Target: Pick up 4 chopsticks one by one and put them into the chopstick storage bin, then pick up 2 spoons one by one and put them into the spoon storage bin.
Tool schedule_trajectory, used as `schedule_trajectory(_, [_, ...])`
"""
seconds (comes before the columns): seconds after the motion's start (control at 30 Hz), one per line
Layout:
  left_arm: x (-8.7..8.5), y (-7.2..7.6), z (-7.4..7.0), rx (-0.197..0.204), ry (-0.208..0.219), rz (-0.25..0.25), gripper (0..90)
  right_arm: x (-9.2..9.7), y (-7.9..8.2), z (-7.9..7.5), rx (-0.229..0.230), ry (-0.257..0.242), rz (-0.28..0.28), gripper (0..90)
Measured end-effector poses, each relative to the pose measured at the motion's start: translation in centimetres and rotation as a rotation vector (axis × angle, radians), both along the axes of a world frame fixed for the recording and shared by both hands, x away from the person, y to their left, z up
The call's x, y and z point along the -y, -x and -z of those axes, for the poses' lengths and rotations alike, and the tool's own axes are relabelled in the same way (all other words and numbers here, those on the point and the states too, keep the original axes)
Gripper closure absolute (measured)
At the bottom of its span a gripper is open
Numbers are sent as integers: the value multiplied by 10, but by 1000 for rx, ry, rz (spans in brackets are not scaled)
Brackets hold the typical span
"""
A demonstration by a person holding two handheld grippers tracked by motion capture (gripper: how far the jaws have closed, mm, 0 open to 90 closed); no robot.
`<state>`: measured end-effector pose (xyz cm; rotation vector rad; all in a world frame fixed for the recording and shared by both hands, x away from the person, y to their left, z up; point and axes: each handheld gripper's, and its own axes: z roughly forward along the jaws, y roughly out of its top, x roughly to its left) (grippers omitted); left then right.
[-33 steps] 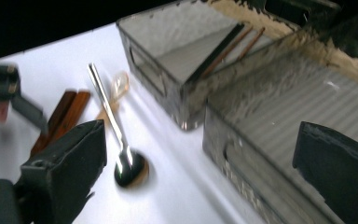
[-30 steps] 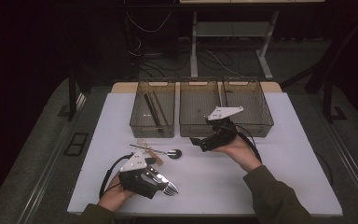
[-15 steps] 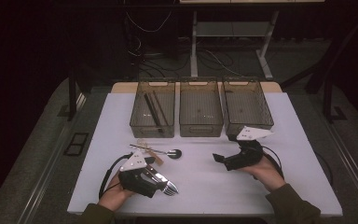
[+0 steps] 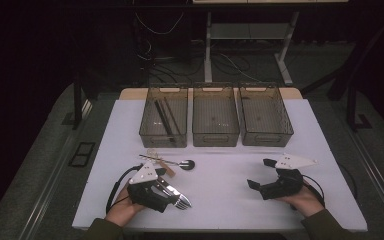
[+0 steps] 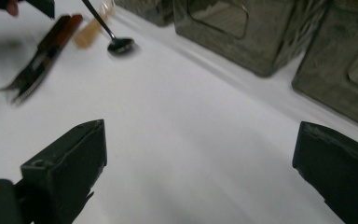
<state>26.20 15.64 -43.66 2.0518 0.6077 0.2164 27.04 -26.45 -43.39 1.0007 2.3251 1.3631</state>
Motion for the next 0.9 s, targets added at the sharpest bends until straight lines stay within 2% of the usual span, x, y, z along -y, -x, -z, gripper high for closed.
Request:
schedule_trajectory(0.27, [-1, 0, -2, 8, 0, 1, 24, 14, 11, 7, -11, 29, 15, 31])
schedule_trajectory(0.3, [-1, 1, -2, 9, 13, -4, 21, 16, 12, 8, -17, 31, 18, 31])
schedule_trajectory(0.6, [-1, 1, -4, 20, -4, -32, 20, 30, 23, 13, -19, 67, 32, 31])
schedule_trajectory(0.77, [-2, 0, -6, 32, -8, -44, 17, 30, 23, 12, -19, 63, 34, 31])
schedule_trajectory(0.9, [-5, -3, -7, 18, 0, -48, 15, 28, 22, 12, -16, 65, 24, 31])
